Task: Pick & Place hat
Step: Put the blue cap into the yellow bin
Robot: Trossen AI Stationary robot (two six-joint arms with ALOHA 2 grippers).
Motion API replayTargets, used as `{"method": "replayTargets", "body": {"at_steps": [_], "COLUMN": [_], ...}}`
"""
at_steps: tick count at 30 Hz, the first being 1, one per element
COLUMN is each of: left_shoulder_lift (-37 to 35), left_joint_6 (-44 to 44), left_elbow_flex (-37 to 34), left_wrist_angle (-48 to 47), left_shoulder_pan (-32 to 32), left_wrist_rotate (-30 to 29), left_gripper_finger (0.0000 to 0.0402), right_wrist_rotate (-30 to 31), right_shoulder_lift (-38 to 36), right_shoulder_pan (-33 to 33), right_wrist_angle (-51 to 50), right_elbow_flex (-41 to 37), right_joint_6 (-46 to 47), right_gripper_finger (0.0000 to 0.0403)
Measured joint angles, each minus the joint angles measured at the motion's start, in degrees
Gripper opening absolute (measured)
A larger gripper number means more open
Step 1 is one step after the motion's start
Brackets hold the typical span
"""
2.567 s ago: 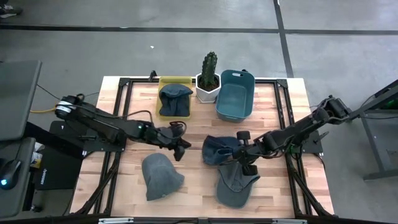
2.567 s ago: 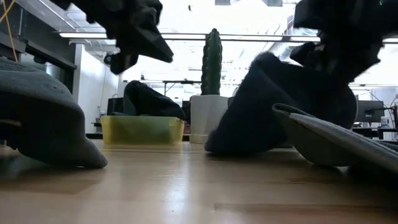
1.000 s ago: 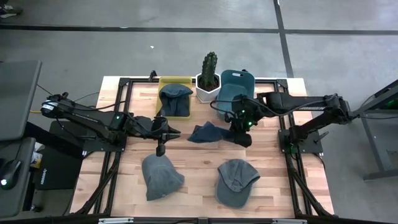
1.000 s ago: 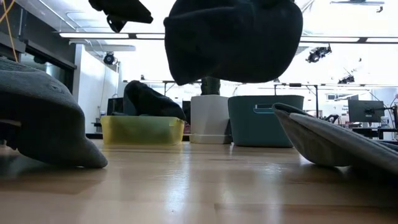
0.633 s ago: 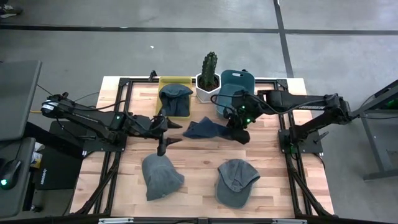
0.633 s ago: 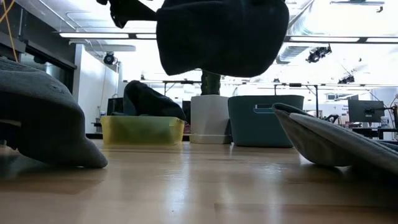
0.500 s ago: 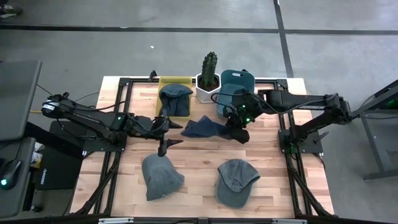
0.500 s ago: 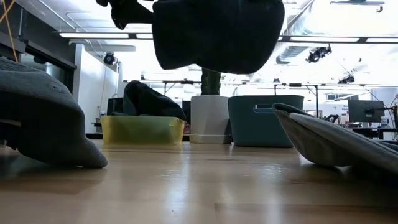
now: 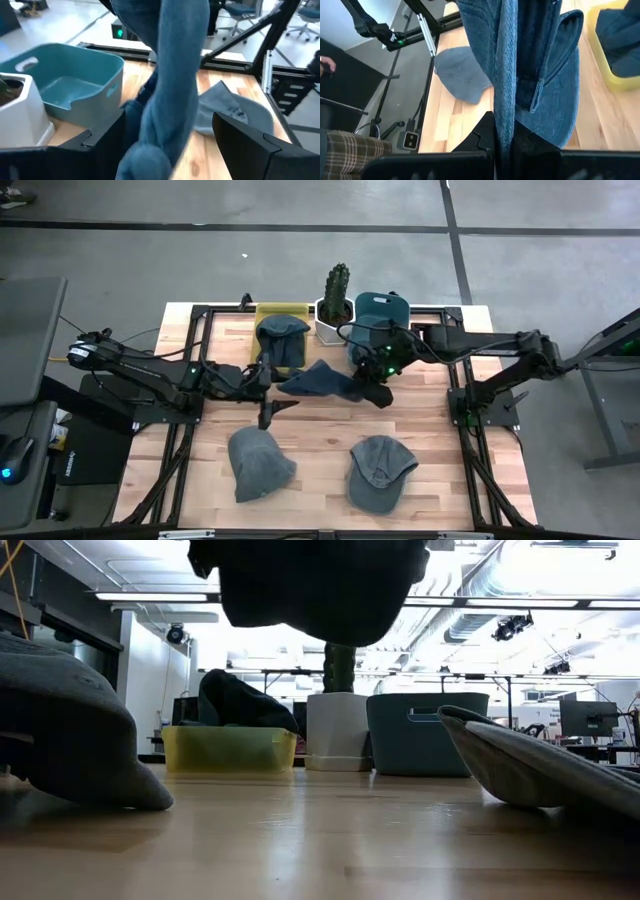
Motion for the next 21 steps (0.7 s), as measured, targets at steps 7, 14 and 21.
{"method": "replayTargets", "body": {"at_steps": [7,14,21], "left_shoulder_lift": [0.0,0.0,0.1], "left_joint_6": [0.6,0.7,0.7], "left_elbow_flex": [0.0,0.0,0.0], "left_wrist_angle": [2.8,5.0,6.3], "left_shoulder_pan": [0.0,0.0,0.0], "left_wrist_rotate": [-1.8,-1.8,-1.9], "left_gripper_finger": [0.0273,0.0273,0.0273], "right_wrist_rotate": [-1.3,-1.9,-2.1], "right_shoulder_lift": [0.9,1.3,1.3], "right_shoulder_pan": [0.0,-0.5,-0.5], "right_wrist_angle": [4.6,7.2,8.6], "right_elbow_flex": [0.0,-0.1,-0.1], "right_joint_6": [1.0,1.7,2.0], "right_gripper_finger": [0.0005,0.0005,0.0005]}}
